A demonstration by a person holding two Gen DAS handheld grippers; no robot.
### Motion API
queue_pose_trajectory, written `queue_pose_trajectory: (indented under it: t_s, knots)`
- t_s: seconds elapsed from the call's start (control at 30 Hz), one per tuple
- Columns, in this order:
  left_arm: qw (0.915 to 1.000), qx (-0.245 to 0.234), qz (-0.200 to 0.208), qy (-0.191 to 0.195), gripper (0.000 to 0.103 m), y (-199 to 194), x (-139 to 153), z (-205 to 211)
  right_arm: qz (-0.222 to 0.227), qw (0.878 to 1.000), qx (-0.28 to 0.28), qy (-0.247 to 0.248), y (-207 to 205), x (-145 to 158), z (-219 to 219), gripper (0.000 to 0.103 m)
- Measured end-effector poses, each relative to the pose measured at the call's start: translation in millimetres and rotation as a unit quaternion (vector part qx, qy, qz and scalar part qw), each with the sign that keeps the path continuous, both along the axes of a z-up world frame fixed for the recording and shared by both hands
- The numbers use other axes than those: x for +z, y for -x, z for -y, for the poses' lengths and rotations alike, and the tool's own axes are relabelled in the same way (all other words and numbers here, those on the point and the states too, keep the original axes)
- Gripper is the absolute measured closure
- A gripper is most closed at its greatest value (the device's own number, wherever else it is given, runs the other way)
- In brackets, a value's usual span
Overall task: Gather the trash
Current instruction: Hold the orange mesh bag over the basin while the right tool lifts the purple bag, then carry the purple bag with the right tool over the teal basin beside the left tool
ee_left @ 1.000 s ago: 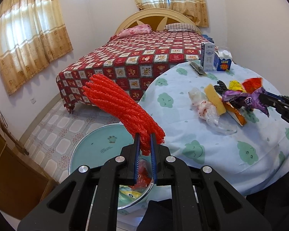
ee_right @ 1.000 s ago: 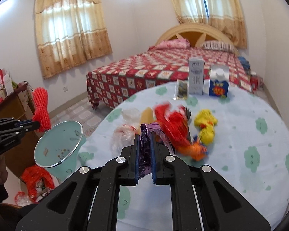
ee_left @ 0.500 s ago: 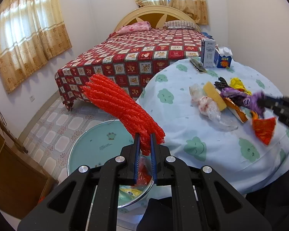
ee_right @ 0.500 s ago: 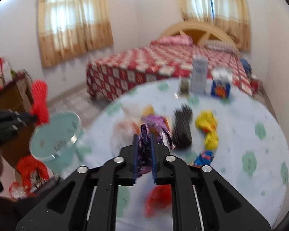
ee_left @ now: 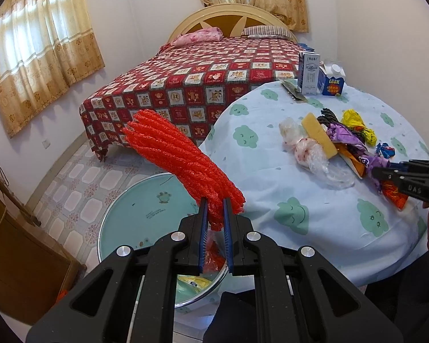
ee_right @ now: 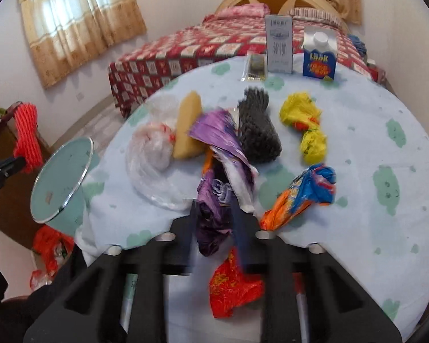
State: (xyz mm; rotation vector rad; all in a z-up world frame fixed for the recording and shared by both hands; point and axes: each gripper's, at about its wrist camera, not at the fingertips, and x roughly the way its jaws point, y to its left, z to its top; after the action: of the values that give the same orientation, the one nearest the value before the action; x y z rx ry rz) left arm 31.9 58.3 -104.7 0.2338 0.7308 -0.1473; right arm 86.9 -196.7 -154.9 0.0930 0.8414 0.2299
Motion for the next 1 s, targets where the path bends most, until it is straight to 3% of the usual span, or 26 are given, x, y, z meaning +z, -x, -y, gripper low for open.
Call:
queue_pose_trajectory:
  t_s: [0.3,0.63,1.0]
  knots:
    - [0.9999,0.011,0.008,0.008,0.093,-2,7,-18,0.1,0.995,0.014,0.009,13,44,-22,0.09]
    - [0.9988,0.049,-0.004,0.004,0.093,-9,1,-49,0.124,0.989,0.078,0.011,-19,63,-74,0.09]
    - [0.9952,0.095,0.006,-0.02,0.093,-3,-4,-81,0.125,0.982,0.142,0.022,-36,59,-137,0.09]
